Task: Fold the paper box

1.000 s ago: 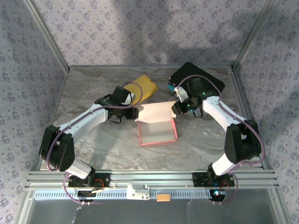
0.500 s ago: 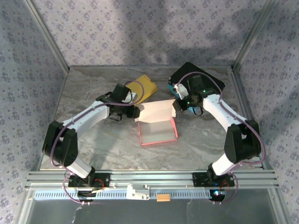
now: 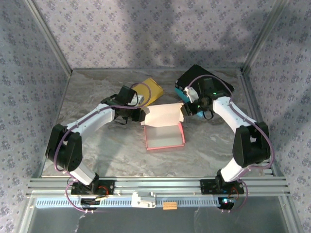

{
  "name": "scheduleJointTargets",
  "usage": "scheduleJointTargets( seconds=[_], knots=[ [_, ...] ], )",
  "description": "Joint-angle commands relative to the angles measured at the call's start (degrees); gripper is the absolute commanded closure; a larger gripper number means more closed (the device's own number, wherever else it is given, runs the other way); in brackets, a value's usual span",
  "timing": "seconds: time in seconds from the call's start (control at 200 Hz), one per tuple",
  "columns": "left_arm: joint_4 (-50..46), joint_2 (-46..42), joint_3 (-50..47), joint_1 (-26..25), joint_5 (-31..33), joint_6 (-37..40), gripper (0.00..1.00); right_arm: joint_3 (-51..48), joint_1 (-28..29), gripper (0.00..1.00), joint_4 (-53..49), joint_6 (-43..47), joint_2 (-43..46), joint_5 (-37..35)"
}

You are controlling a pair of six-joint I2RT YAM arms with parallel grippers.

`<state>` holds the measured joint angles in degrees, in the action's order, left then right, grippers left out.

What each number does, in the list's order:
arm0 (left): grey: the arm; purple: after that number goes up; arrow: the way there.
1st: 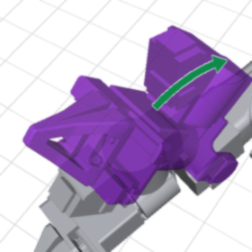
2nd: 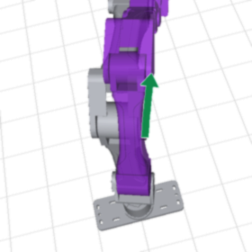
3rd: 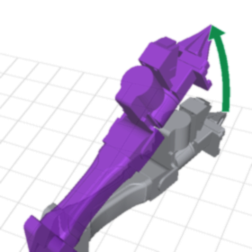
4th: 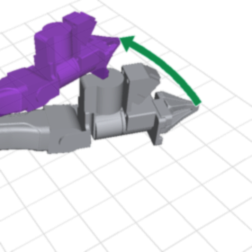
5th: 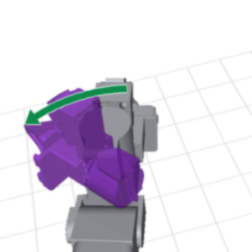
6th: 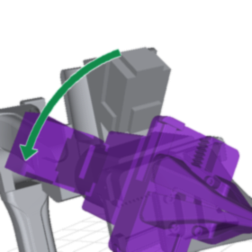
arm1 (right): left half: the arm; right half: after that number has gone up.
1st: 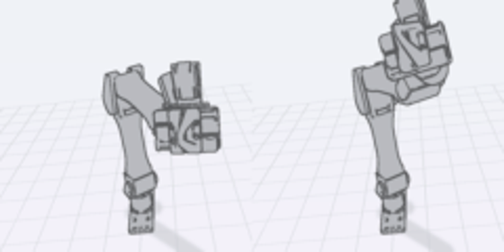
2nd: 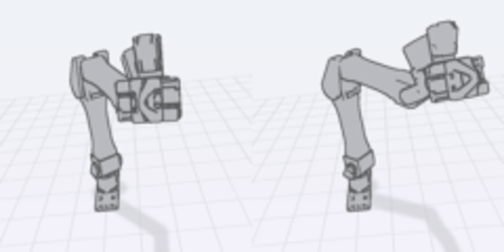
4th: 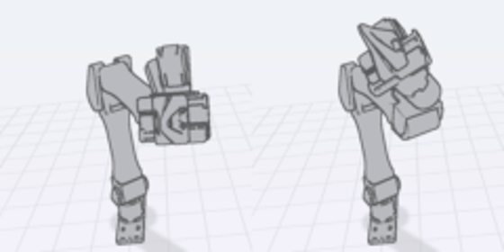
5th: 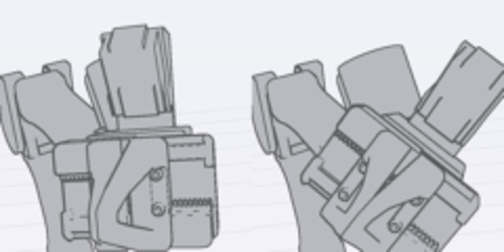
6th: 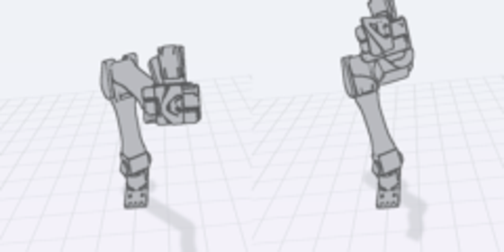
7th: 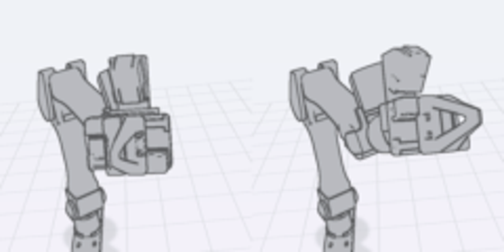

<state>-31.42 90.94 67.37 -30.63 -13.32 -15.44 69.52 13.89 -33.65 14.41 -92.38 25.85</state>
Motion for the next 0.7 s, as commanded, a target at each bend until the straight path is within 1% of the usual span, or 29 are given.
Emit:
scheduleJointTargets(
  seconds=[0.0,0.055,0.15,0.32,0.395,0.47,0.53,0.695],
  knots=[
    [-0.2,1.0,1.4,0.2,-1.2,1.2,0.70,0.2,1.1,0.68,-1.3,-0.2,-2.1,2.8],
    [-0.3,0.9,1.4,0.2,-1.1,1.2,0.70,0.5,1.6,0.68,-1.4,-0.3,-2.4,1.6],
    [-0.1,1.0,1.1,0.2,-1.0,1.1,0.72,0.8,1.5,0.74,-1.0,-0.6,-2.4,0.0],
    [0.6,1.7,1.4,0.2,-1.5,0.9,0.83,2.0,2.0,0.89,-1.3,-0.5,-2.7,-1.1],
    [0.6,2.2,1.9,0.2,-1.7,0.9,0.89,2.2,2.4,0.90,-1.7,-0.4,-2.7,-1.8],
    [0.5,2.9,2.4,0.2,-2.1,0.4,0.96,2.4,2.8,0.93,-2.2,-0.3,-2.9,-2.3],
    [0.6,3.1,2.6,0.2,-2.1,-0.1,0.97,2.4,3.1,0.97,-2.3,-0.3,-3.0,-2.8],
    [1.0,3.1,2.9,-0.1,0.0,-2.6,1.00,2.6,4.2,1.00,-2.2,-1.5,-2.3,-5.1]
  ],
)
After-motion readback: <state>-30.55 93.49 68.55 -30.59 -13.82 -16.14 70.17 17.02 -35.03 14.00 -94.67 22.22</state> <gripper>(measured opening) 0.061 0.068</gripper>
